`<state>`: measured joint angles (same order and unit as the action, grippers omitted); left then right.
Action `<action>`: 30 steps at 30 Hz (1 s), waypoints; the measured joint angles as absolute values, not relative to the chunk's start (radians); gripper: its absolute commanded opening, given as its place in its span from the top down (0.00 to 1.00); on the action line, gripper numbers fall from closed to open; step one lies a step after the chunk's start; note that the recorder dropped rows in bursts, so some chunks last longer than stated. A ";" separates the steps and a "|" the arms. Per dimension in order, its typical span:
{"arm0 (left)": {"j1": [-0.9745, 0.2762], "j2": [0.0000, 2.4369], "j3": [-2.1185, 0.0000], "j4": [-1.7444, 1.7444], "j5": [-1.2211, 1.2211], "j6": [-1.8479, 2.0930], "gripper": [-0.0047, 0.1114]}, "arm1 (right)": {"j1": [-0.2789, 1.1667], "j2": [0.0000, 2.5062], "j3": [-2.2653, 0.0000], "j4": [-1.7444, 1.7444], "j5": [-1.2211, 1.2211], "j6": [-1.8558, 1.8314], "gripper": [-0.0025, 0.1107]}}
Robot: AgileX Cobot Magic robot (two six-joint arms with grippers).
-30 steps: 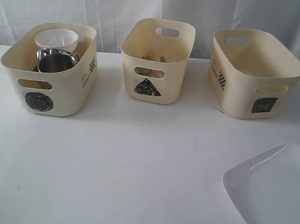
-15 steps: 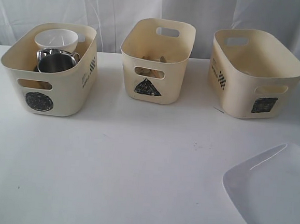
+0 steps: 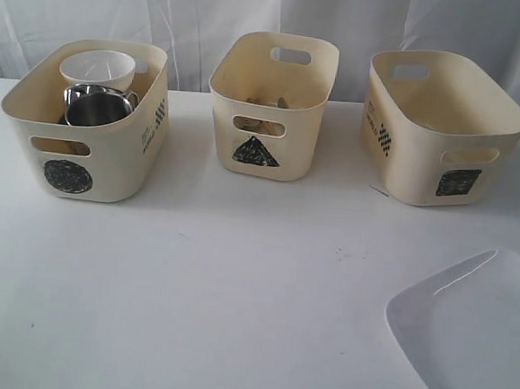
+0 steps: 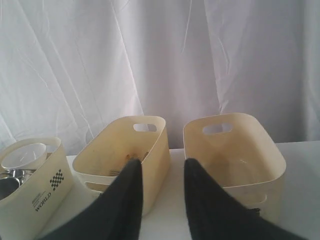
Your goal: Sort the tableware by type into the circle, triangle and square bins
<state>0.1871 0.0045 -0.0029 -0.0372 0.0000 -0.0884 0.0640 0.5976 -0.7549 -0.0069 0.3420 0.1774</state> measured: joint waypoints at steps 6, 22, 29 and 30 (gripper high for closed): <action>0.187 0.005 -0.003 -0.037 0.000 -0.088 0.55 | 0.064 0.618 -0.768 -0.007 0.342 0.129 0.73; 0.187 0.005 -0.003 -0.037 0.000 -0.088 0.55 | 0.064 0.616 -0.768 0.054 0.342 0.122 0.73; 0.187 0.005 -0.003 -0.037 0.000 -0.088 0.55 | 0.064 0.612 -0.768 0.019 0.397 0.139 0.71; 0.187 0.005 -0.003 -0.037 0.000 -0.088 0.55 | 0.064 0.612 -0.768 0.000 0.432 0.156 0.69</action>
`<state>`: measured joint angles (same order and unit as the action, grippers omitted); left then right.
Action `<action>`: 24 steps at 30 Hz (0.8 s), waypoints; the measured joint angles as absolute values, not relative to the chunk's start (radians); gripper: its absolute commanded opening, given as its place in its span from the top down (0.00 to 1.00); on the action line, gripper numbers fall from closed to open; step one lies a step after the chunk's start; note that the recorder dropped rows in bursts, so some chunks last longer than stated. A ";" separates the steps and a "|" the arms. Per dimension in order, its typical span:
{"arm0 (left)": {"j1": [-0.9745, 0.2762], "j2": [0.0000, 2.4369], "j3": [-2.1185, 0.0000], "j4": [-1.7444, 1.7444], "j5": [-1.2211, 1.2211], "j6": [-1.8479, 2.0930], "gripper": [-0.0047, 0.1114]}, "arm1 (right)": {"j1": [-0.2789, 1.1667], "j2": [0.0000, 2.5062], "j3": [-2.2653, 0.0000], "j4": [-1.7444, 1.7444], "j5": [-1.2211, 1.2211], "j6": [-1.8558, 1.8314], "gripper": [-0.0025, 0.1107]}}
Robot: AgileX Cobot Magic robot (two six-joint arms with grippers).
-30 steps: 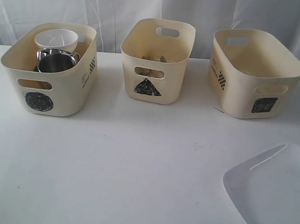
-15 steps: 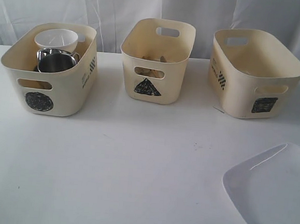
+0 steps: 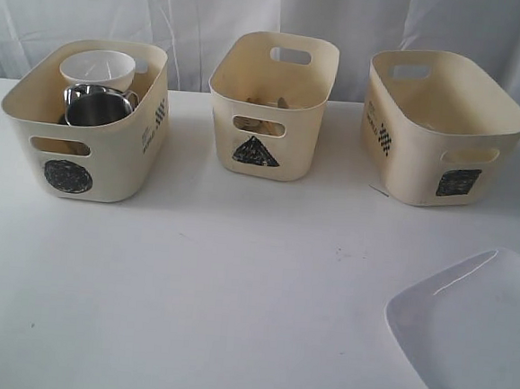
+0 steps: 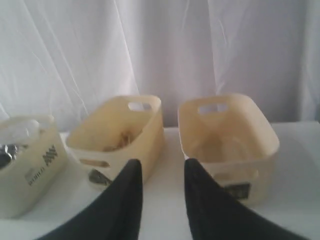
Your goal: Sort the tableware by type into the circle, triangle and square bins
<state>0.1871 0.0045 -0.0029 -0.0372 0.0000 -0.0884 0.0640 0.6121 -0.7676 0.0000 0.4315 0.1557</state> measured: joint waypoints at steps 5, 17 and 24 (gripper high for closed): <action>0.187 0.005 -0.003 -0.037 0.000 -0.088 0.55 | 0.068 0.633 -0.768 -0.252 0.691 0.370 0.41; 0.187 0.005 -0.003 -0.037 0.000 -0.088 0.55 | 0.068 0.651 -0.713 -0.467 0.965 0.757 0.29; 0.187 0.005 -0.003 -0.037 0.000 -0.088 0.55 | 0.068 0.651 -0.559 -0.464 0.960 0.821 0.29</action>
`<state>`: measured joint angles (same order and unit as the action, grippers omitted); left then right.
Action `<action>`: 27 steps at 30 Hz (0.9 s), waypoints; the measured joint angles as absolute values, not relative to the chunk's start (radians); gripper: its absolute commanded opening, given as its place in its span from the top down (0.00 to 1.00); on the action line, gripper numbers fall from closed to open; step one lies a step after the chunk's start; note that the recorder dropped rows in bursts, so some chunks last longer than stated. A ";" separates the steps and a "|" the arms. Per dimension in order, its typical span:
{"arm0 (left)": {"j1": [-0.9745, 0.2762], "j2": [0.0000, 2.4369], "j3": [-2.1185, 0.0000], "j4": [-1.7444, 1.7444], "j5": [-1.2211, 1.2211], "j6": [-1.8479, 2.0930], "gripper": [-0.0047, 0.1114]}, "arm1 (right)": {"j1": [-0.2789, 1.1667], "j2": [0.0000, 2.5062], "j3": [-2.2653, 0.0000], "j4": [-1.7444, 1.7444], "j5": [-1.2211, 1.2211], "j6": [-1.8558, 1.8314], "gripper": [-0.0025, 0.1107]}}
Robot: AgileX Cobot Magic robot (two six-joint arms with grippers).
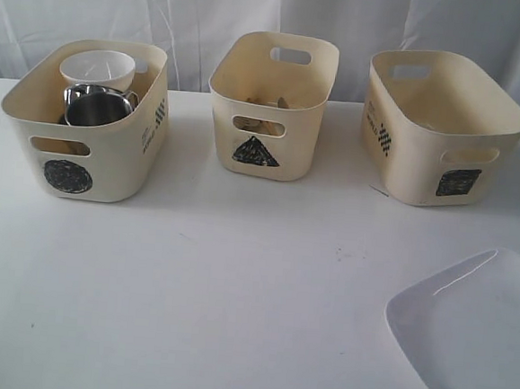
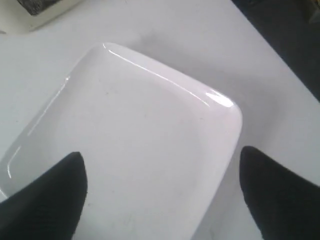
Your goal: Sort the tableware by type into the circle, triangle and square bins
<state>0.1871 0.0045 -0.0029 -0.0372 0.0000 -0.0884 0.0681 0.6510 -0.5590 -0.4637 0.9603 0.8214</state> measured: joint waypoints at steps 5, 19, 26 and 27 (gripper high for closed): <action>0.187 0.005 -0.003 -0.037 0.000 -0.088 0.55 | 0.068 0.685 -0.482 -0.464 0.907 0.789 0.30; 0.187 0.005 -0.003 -0.037 0.000 -0.088 0.55 | 0.106 1.191 -0.646 0.021 0.889 0.107 0.30; 0.187 0.005 -0.003 -0.037 0.000 -0.088 0.55 | 0.300 1.372 -0.905 -0.105 1.061 0.122 0.30; 0.187 0.005 -0.003 -0.037 0.000 -0.088 0.55 | 0.342 1.405 -0.935 -0.135 1.075 0.145 0.30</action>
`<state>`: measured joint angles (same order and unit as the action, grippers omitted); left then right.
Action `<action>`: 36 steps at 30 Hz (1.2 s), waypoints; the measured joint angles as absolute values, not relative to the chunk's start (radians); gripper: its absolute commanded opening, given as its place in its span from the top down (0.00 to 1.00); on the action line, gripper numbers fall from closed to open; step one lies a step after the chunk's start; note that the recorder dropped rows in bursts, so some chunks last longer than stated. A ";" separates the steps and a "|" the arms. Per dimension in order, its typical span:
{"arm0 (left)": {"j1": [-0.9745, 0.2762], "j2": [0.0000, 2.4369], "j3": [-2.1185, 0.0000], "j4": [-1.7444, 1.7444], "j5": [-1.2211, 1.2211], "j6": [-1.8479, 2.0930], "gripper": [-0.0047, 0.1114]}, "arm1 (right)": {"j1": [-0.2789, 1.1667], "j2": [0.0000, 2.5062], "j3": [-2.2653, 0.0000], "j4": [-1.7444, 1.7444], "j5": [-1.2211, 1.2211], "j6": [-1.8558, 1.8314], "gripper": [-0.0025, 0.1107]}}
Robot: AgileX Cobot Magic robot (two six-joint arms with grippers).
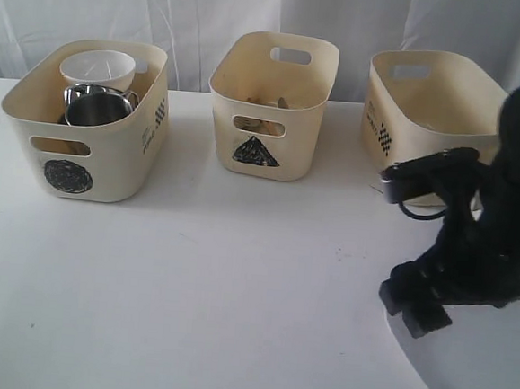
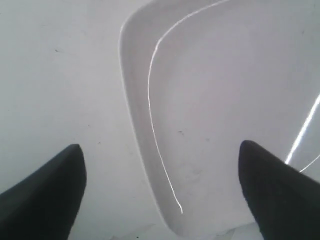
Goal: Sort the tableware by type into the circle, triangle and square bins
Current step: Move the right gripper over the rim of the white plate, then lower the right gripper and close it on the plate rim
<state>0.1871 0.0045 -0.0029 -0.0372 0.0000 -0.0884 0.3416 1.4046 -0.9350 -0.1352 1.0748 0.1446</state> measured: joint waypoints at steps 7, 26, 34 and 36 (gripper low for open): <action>0.187 0.005 -0.003 -0.037 0.000 -0.088 0.55 | 0.534 1.568 -1.020 -0.317 1.170 0.276 0.30; 0.187 0.005 -0.003 -0.037 0.000 -0.088 0.55 | 0.742 1.769 -1.023 -0.510 1.171 0.484 0.30; 0.187 0.005 -0.003 -0.037 0.000 -0.088 0.55 | 0.743 1.795 -1.023 -0.596 1.149 0.665 0.30; 0.187 0.005 -0.003 -0.037 0.000 -0.088 0.55 | 0.743 1.799 -1.023 -0.598 1.145 0.686 0.30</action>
<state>0.1871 0.0045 -0.0029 -0.0372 0.0000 -0.0884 0.7428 1.7992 -1.0232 -0.5983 1.1453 0.6858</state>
